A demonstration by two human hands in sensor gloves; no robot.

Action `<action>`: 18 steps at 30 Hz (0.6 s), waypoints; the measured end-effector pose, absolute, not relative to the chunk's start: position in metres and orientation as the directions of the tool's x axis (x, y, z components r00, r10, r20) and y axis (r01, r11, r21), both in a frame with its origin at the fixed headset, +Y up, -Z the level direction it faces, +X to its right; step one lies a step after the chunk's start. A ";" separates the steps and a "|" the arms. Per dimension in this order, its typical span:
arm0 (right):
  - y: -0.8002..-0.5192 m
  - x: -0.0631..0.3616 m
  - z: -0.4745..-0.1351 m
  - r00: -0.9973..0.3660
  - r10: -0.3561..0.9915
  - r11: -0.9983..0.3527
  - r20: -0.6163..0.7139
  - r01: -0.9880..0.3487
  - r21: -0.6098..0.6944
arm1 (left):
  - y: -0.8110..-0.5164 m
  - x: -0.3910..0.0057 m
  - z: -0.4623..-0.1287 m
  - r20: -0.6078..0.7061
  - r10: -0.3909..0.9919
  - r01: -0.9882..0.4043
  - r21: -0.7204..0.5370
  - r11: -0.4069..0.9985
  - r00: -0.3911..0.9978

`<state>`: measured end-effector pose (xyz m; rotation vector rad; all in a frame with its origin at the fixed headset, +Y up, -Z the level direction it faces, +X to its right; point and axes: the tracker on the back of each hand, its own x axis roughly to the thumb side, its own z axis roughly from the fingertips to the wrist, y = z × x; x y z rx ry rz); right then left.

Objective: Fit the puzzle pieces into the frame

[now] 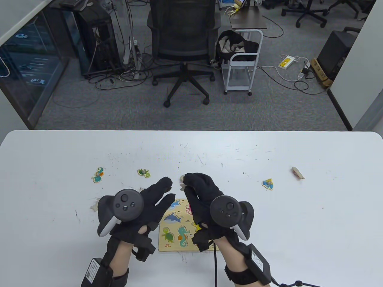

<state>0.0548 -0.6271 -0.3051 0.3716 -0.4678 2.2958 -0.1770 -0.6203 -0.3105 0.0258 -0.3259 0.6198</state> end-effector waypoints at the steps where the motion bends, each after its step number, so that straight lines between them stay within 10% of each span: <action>1: -0.627 0.053 -0.301 -0.670 0.618 -0.636 0.411 -0.734 -0.240 | -0.621 -0.176 -0.311 0.317 0.583 -0.586 -0.096 0.805 0.748; 18: -0.641 0.033 -0.274 -0.753 0.425 -0.623 0.502 -0.646 -0.441 | -0.633 -0.178 -0.325 0.326 0.806 -0.733 -0.343 0.588 0.494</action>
